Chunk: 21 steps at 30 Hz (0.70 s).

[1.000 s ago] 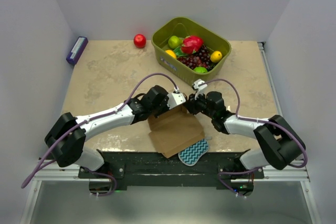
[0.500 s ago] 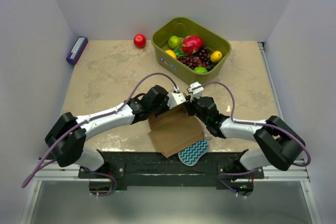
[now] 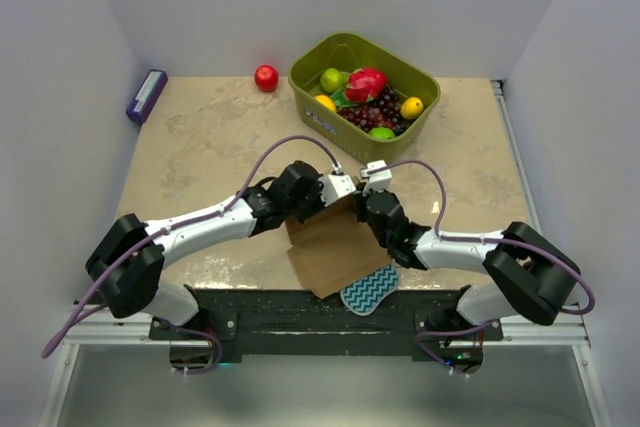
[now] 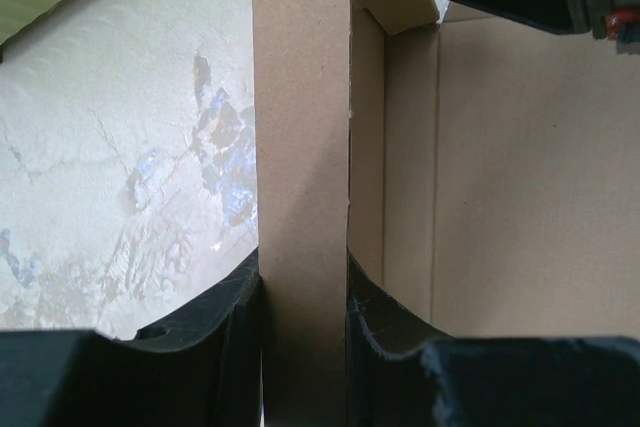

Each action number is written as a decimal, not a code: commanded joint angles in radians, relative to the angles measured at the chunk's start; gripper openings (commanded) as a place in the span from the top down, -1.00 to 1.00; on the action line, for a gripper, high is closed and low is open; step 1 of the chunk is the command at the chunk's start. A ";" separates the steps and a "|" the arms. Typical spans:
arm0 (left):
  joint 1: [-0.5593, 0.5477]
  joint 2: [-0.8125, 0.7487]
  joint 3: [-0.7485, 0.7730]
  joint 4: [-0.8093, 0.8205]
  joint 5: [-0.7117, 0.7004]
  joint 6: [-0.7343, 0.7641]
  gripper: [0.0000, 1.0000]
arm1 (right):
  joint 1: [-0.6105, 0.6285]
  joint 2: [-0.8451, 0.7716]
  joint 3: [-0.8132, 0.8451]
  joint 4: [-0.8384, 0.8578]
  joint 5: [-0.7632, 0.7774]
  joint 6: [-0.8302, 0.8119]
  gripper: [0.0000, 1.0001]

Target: Fold the paper box

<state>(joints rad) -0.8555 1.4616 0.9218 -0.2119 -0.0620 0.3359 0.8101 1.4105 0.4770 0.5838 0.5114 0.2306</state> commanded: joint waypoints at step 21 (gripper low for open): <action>0.064 0.083 0.066 -0.081 -0.055 -0.089 0.74 | 0.026 -0.068 0.060 -0.116 0.228 0.075 0.49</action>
<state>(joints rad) -0.8425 1.5036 0.9524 -0.1902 -0.0444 0.3141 0.8688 1.4109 0.4881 0.5365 0.6830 0.2657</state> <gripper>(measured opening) 0.331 0.165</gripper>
